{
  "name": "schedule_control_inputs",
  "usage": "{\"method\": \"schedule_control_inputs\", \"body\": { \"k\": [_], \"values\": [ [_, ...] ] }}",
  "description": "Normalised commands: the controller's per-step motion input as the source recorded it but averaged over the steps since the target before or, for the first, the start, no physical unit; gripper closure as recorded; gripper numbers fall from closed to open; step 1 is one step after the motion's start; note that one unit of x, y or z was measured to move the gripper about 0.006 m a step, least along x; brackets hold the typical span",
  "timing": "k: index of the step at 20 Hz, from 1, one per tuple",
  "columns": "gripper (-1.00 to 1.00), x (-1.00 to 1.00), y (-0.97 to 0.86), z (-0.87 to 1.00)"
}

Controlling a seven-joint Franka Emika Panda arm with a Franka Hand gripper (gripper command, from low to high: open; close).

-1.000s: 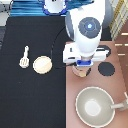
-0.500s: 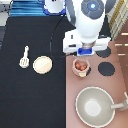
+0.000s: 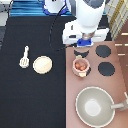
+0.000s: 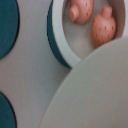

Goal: Take the lid off the pot, put the pot on the plate, and use the tool to push the pot to the front of the table.

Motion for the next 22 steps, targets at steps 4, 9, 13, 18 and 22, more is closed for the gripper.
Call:
{"method": "schedule_control_inputs", "body": {
  "k": [4, 9, 13, 18, 22],
  "values": [
    [1.00, -1.00, -0.04, -0.66],
    [1.00, -0.69, 0.01, -0.73],
    [1.00, -0.14, 0.11, -0.69],
    [1.00, 0.00, 0.23, -0.61],
    [1.00, 0.07, 0.41, -0.32]
  ]
}}
